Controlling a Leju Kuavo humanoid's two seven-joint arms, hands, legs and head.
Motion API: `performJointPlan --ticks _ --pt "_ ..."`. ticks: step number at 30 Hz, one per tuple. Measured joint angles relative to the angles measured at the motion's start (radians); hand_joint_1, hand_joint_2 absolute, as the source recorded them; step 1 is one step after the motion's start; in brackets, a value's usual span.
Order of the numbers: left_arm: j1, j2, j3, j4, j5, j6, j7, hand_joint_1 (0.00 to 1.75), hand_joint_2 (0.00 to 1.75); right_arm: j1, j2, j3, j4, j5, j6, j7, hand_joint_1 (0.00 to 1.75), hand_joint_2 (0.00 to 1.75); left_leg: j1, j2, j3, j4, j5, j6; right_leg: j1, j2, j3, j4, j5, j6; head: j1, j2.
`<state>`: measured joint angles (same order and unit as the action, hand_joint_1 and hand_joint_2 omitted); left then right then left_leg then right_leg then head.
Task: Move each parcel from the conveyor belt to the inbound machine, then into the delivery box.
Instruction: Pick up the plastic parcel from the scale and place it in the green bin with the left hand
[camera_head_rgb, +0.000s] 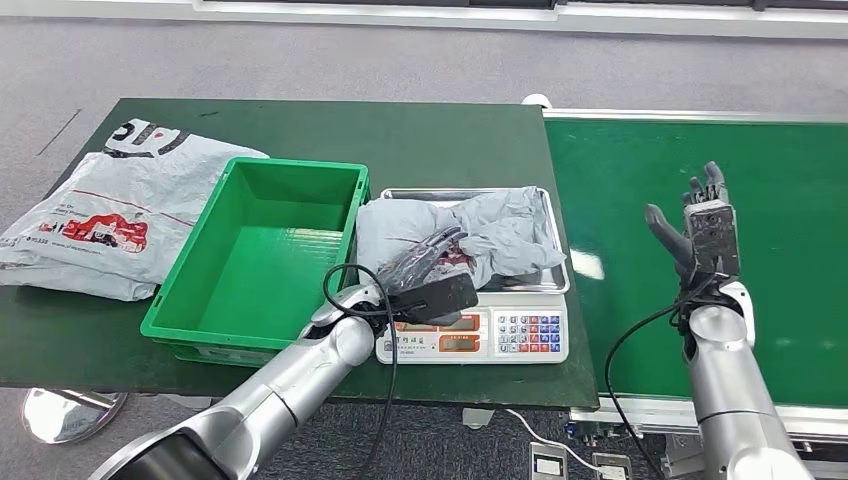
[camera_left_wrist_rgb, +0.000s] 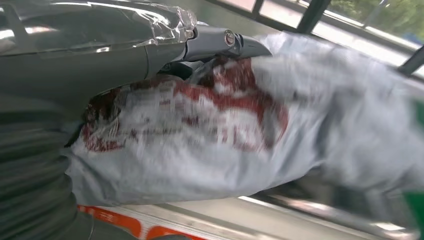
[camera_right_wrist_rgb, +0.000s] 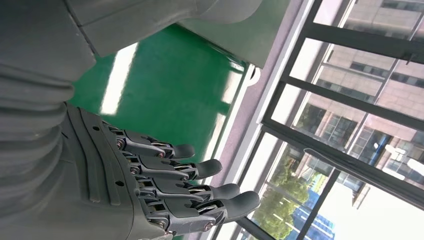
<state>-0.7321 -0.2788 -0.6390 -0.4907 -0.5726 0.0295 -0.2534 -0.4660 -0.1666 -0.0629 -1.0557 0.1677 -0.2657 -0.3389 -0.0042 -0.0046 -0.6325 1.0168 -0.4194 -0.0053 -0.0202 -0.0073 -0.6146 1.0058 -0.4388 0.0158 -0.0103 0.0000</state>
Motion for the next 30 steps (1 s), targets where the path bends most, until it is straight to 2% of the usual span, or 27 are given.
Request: performJointPlan --ticks 1,4,5,7,10,16,19,22,25,30 --pt "-0.005 0.0 -0.024 0.012 -0.059 0.016 0.044 0.23 1.75 0.004 0.0 -0.001 -0.001 -0.001 0.003 0.0 0.0 1.75 0.0 0.0 0.0 0.0 0.0 0.0 0.0 0.0 0.0 0.0 0.0 0.0 0.0 0.0" --pt "-0.021 -0.003 -0.113 0.049 -0.246 0.052 0.19 1.54 1.75 0.011 0.002 -0.001 -0.007 0.001 0.021 -0.002 0.0 1.75 0.0 0.0 0.0 0.0 0.0 0.0 0.0 0.0 0.001 0.0 0.0 0.0 0.0 0.0" --pt "-0.024 -0.005 -0.142 0.058 -0.289 0.056 0.227 1.75 1.75 0.01 0.004 -0.001 -0.008 0.004 0.029 -0.002 0.0 1.75 0.0 0.0 0.001 0.0 0.0 0.0 0.0 0.0 0.002 0.0 0.0 0.0 0.0 0.0" --pt "-0.032 -0.012 -0.185 0.073 -0.341 0.058 0.273 1.75 1.75 0.004 0.012 -0.001 -0.008 0.013 0.045 -0.003 0.0 1.75 0.0 0.0 0.003 -0.001 0.0 0.0 0.0 0.0 0.004 0.0 0.0 0.0 0.0 0.0" --pt "-0.042 -0.017 -0.207 0.088 -0.35 0.089 0.281 1.75 1.75 -0.006 0.024 0.003 -0.016 0.03 0.058 0.002 0.0 1.75 0.0 0.0 0.005 -0.001 -0.001 0.001 0.0 -0.001 0.006 0.0 0.0 0.0 0.0 0.0" --pt "-0.072 -0.008 -0.163 0.088 -0.279 0.216 0.195 1.75 1.75 -0.003 0.032 0.012 -0.057 0.041 0.062 0.027 0.0 1.75 0.001 0.0 0.005 -0.001 0.003 0.001 0.001 -0.001 0.006 0.0 0.001 0.0 0.0 0.0" --pt "-0.092 -0.007 -0.124 0.077 -0.259 0.241 0.168 1.75 1.75 0.001 0.033 0.012 -0.068 0.037 0.063 0.033 0.0 1.75 0.001 0.0 0.005 -0.001 0.003 0.001 0.001 -0.001 0.006 0.0 0.002 0.0 0.0 0.0" --pt "-0.107 -0.009 -0.088 0.058 -0.219 0.249 0.122 1.75 1.75 0.001 0.033 0.012 -0.072 0.032 0.062 0.039 0.0 1.75 0.0 0.0 0.004 -0.001 0.003 0.001 0.0 -0.001 0.005 0.0 0.002 0.0 0.0 0.0" --pt "-0.138 -0.021 -0.04 0.026 -0.151 0.212 0.07 1.75 1.75 0.002 0.033 0.012 -0.073 0.03 0.056 0.046 0.0 1.75 0.0 -0.001 0.002 0.0 0.003 0.001 0.0 -0.002 0.004 0.0 0.002 0.001 0.0 0.0" --pt "-0.178 -0.038 0.013 -0.023 -0.107 0.17 0.056 1.75 1.75 0.009 0.029 0.01 -0.077 0.029 0.055 0.049 0.0 1.75 0.0 -0.001 0.002 0.0 0.003 0.002 0.0 -0.001 0.003 0.0 0.002 0.001 0.0 0.0"
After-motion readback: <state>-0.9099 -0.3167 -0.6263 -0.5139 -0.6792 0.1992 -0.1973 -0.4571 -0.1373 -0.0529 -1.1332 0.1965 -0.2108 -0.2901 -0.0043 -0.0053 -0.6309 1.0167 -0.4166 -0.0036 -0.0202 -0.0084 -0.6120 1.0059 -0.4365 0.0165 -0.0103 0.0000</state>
